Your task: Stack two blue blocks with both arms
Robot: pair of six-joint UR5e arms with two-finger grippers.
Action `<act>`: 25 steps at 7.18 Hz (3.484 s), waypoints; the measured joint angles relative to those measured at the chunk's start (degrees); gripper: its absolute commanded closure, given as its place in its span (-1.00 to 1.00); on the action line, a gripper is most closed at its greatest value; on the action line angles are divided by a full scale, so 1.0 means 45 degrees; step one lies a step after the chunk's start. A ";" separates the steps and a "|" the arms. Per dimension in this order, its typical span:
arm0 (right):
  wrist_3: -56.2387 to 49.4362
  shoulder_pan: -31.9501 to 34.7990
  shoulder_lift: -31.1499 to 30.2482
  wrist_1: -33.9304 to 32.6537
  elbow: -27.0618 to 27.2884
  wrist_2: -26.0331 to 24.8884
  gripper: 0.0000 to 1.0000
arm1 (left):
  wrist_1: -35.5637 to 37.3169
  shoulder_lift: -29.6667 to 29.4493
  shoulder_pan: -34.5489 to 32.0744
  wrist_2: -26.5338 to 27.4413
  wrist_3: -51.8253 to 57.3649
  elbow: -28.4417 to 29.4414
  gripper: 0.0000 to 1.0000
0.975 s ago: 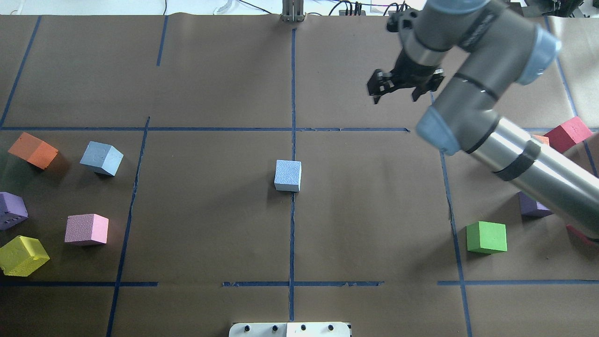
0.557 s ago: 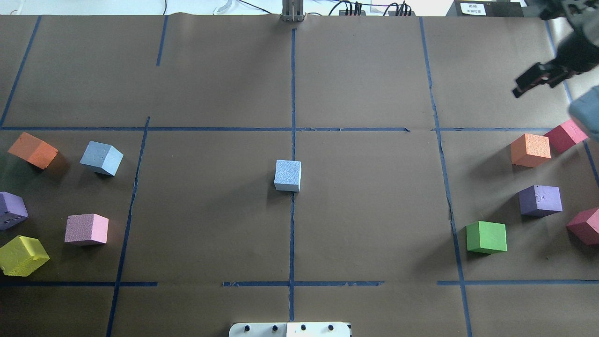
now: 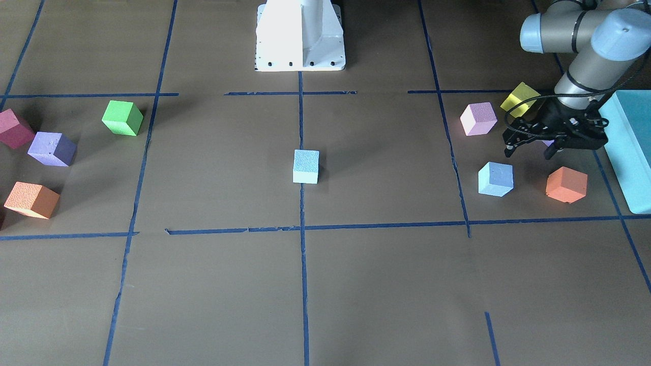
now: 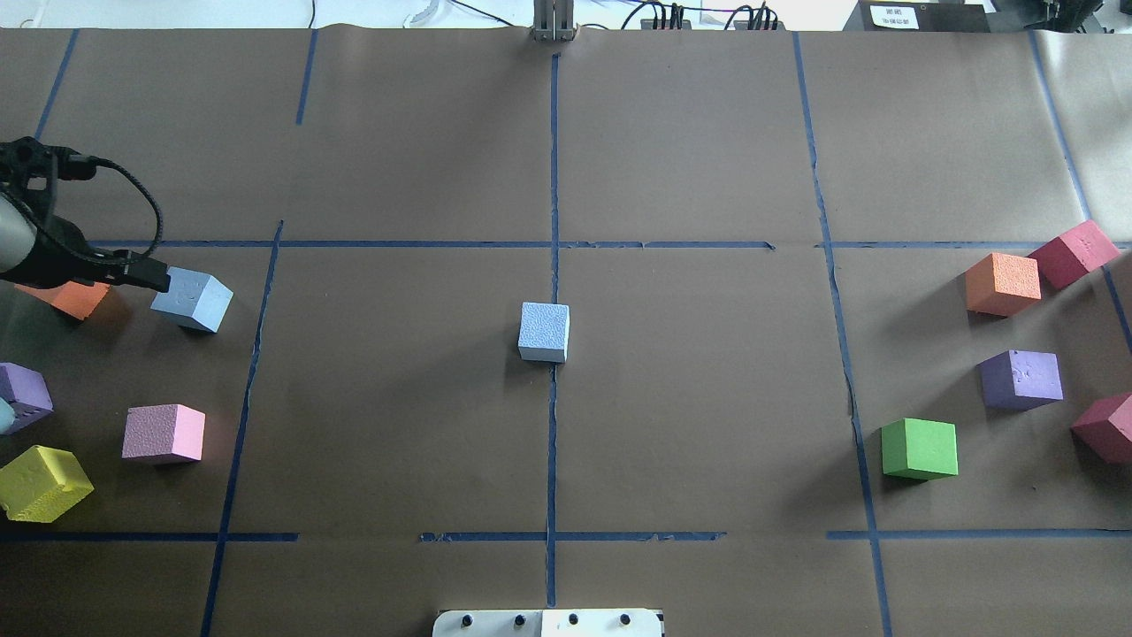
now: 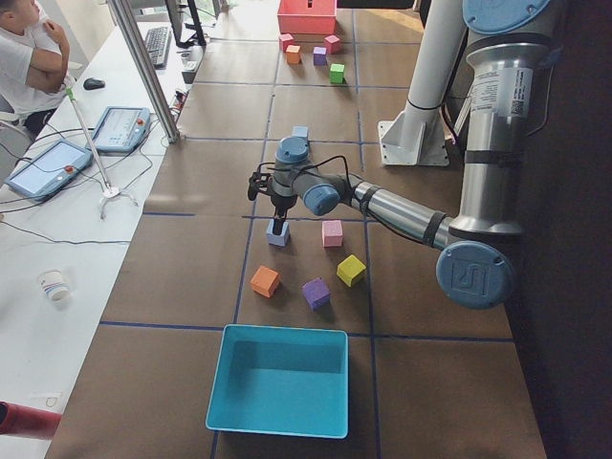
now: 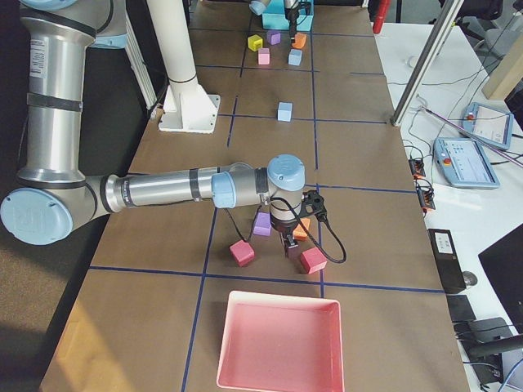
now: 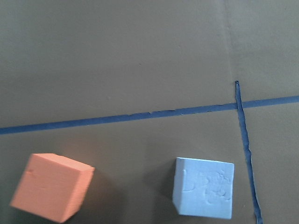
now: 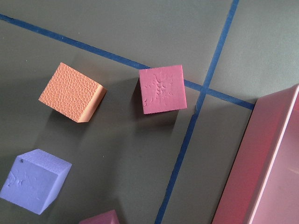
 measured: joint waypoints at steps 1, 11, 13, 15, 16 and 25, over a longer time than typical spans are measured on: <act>0.0004 0.0002 -0.0016 0.0008 -0.0004 0.0004 -1.00 | -0.0128 -0.0298 0.0254 0.0160 -0.0187 0.0413 -0.99; -0.0034 0.0004 -0.0050 0.0012 -0.0047 -0.0007 -1.00 | -0.1098 -0.1698 0.0555 0.0148 0.1368 0.3388 0.20; -0.0034 0.0004 -0.0060 0.0008 -0.0047 -0.0008 -1.00 | -0.1225 -0.1808 0.0567 0.0133 0.1331 0.3528 0.45; -0.0017 0.0004 -0.0063 -0.0004 -0.0048 -0.0007 -1.00 | -0.0992 -0.2249 0.0592 -0.0594 0.0331 0.3240 0.45; -0.0004 -0.0002 -0.0064 -0.0006 -0.0054 -0.0007 -1.00 | -0.0393 -0.3032 0.0594 -0.1034 -0.0729 0.3053 0.43; 0.0017 -0.0022 -0.0098 0.0012 -0.0184 0.0025 -1.00 | 0.5682 -1.0891 0.4905 0.3371 -0.3362 0.3698 0.36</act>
